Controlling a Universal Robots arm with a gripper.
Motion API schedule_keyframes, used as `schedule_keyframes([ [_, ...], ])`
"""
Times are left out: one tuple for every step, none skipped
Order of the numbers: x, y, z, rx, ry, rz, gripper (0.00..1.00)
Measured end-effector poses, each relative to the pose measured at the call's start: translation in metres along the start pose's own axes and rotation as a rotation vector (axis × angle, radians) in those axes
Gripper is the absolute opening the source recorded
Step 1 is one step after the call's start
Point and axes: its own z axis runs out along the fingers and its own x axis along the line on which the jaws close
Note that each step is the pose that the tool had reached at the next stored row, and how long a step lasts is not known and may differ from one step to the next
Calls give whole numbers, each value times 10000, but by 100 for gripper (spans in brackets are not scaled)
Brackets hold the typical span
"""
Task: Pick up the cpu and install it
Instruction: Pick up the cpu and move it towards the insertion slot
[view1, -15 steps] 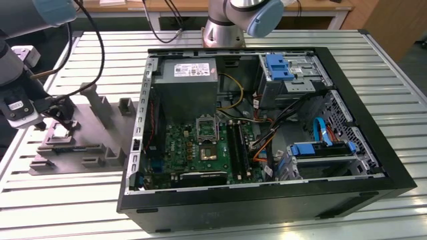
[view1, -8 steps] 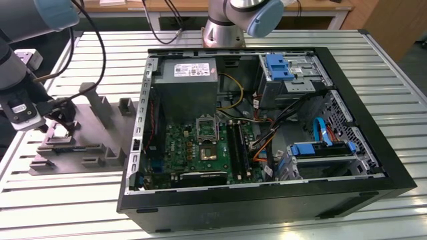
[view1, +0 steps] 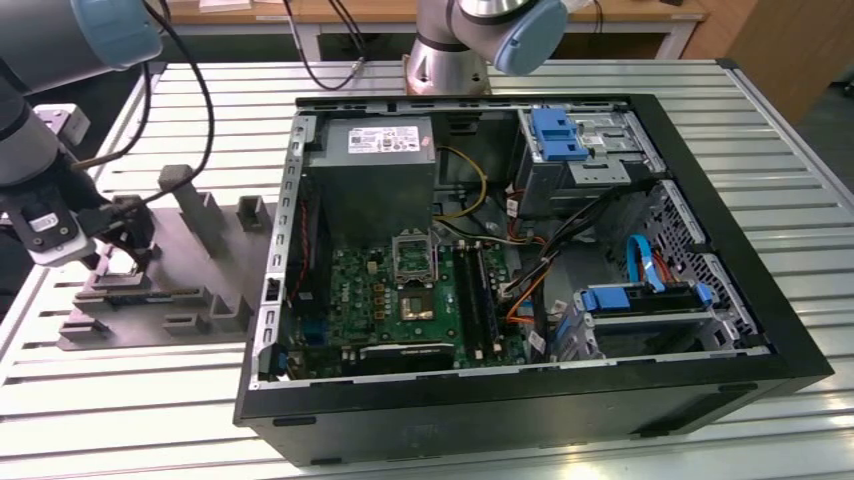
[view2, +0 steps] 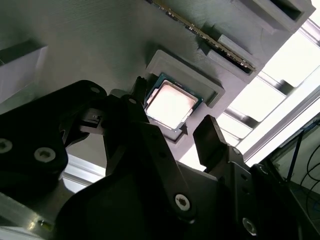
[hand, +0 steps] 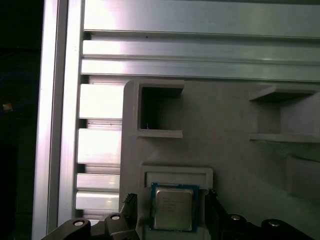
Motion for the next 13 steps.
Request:
schedule_keyframes([
  [0, 0, 6, 0, 0, 0, 65],
  [0, 0, 13, -1, -1, 1, 65],
  [0, -1, 19, 0, -1, 2, 65],
  [0, -1, 26, -1, -1, 2, 65],
  [0, -1, 31, -1, 0, 2, 65],
  [0, -2, 37, 0, -1, 3, 65],
  [0, -2, 42, 0, 0, 4, 65],
  [0, -2, 43, 1, 1, 4, 65],
  [0, -2, 43, 1, 1, 4, 65],
  [0, -2, 45, 0, 0, 4, 65],
  [0, -2, 45, 0, -1, 4, 65],
  [0, -1, 45, 0, -1, 4, 65],
  [-4, 0, 46, -2, -4, 4, 65],
])
